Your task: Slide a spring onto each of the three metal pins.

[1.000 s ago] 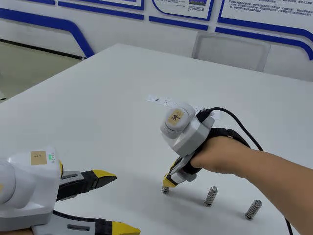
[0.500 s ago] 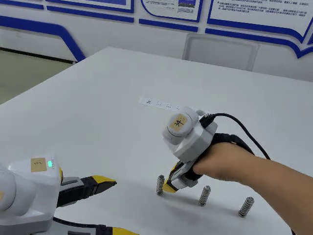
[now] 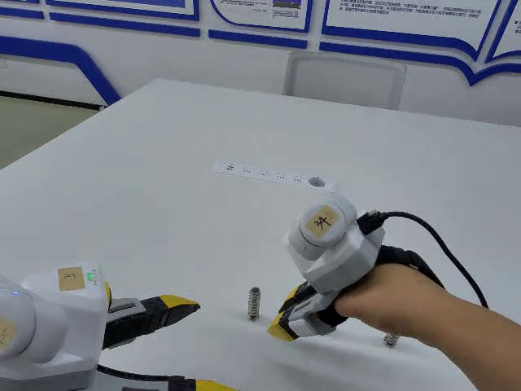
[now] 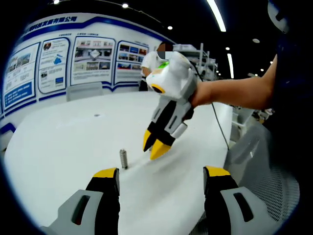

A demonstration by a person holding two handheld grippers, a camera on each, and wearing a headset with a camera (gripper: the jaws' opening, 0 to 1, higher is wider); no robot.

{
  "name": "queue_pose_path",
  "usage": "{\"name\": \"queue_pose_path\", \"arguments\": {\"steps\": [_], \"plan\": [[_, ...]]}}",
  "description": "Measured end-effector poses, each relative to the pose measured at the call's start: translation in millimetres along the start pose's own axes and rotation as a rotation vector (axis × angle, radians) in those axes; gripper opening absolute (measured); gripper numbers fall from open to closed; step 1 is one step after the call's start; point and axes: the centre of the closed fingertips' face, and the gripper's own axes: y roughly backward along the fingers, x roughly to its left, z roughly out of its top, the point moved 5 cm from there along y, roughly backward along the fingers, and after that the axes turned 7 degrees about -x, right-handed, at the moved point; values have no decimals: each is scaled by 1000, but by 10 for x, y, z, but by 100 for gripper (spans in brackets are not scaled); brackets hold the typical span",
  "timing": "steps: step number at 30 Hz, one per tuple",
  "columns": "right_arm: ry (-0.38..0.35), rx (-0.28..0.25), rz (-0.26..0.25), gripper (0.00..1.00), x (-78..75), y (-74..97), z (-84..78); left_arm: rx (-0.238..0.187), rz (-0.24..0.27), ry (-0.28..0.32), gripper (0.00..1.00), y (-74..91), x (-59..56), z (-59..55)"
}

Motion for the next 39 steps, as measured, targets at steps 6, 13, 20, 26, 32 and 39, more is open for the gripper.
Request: {"name": "queue_pose_path", "arguments": {"steps": [6,13,20,26,32,39], "plan": [[-42,-45,-13,18,69,141,-129,4,-5,-2,71,-1,-3,-4],[-67,-97,-25,20,188,298,-300,6,-8,-6,71,-4,-24,9],[-81,-138,-46,22,215,508,-475,1,-15,-19,71,-18,-43,81],[-104,-164,-70,23,206,649,-637,6,-20,-16,71,-59,-55,78],[-132,-185,-100,25,192,789,-810,7,-23,-18,71,-77,-60,101],[-167,-213,-140,26,136,955,-968,16,-27,-21,71,-98,-70,95]]}}
